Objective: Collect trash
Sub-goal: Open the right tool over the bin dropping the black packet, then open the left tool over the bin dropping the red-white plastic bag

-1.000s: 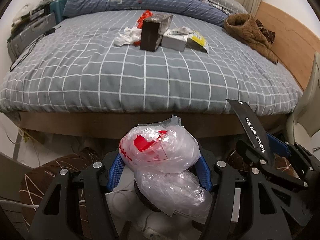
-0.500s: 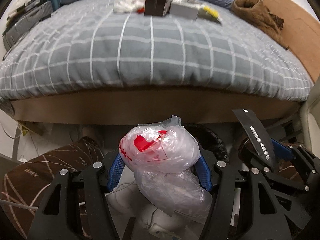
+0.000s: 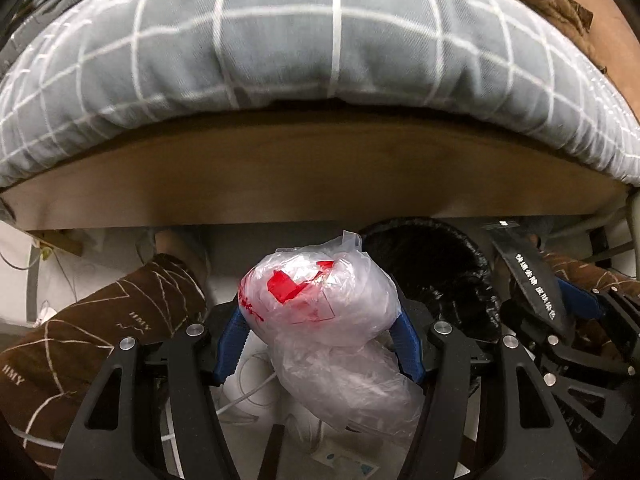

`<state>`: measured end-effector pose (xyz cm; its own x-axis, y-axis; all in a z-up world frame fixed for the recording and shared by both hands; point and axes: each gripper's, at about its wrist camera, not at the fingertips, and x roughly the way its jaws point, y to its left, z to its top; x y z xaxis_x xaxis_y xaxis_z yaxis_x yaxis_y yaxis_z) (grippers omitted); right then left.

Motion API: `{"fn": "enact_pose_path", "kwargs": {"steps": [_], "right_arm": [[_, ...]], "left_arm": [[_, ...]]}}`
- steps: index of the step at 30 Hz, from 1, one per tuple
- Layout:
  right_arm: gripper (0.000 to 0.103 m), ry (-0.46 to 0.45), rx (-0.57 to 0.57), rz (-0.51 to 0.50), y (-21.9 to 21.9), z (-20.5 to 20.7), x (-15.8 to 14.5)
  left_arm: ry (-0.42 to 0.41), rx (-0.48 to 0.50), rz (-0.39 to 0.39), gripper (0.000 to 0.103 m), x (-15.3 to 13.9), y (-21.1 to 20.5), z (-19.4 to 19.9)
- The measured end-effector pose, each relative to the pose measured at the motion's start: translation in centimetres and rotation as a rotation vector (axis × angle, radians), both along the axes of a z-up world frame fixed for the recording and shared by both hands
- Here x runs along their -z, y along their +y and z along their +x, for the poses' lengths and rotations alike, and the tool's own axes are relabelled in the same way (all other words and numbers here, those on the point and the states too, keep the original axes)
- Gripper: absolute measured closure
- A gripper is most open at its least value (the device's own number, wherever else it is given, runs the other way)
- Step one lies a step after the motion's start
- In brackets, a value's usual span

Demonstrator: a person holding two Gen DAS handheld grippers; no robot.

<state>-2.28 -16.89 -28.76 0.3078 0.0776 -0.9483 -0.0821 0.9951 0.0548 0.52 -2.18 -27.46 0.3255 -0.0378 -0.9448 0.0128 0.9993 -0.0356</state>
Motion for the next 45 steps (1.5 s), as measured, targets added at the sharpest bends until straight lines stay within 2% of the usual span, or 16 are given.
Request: {"fn": "enact_pose_path", "kwargs": {"steps": [6, 12, 13, 15, 21, 27, 37, 45], "right_arm": [[0.049, 0.046, -0.02, 0.018, 0.9, 0.4, 1.6], [0.047, 0.05, -0.056, 0.016, 1.6, 0.8, 2.2], [0.043, 0.049, -0.058, 0.012, 1.6, 0.7, 2.3], [0.028, 0.034, -0.055, -0.004, 1.5, 0.7, 2.2], [0.016, -0.012, -0.001, -0.036, -0.6, 0.6, 1.2], [0.009, -0.089, 0.065, -0.058, -4.4, 0.1, -0.6], [0.008, -0.139, 0.143, -0.07, -9.8, -0.3, -2.0], [0.008, -0.132, 0.159, -0.056, -10.2, -0.6, -2.5]], "left_arm": [[0.025, -0.015, -0.007, 0.042, 0.8, 0.7, 0.2], [0.042, -0.039, -0.014, 0.042, 1.1, 1.5, 0.3], [0.043, -0.04, -0.015, 0.042, 0.9, 1.4, 0.3], [0.047, -0.034, -0.017, 0.042, 0.9, 1.1, 0.3], [0.045, -0.012, -0.031, 0.042, 0.8, 0.0, 0.4], [0.038, 0.05, -0.043, 0.042, 0.4, -3.4, 0.2], [0.033, 0.125, -0.042, 0.042, 0.0, -8.1, -0.1], [0.045, 0.146, -0.032, 0.041, 0.4, -8.9, -0.2]]}}
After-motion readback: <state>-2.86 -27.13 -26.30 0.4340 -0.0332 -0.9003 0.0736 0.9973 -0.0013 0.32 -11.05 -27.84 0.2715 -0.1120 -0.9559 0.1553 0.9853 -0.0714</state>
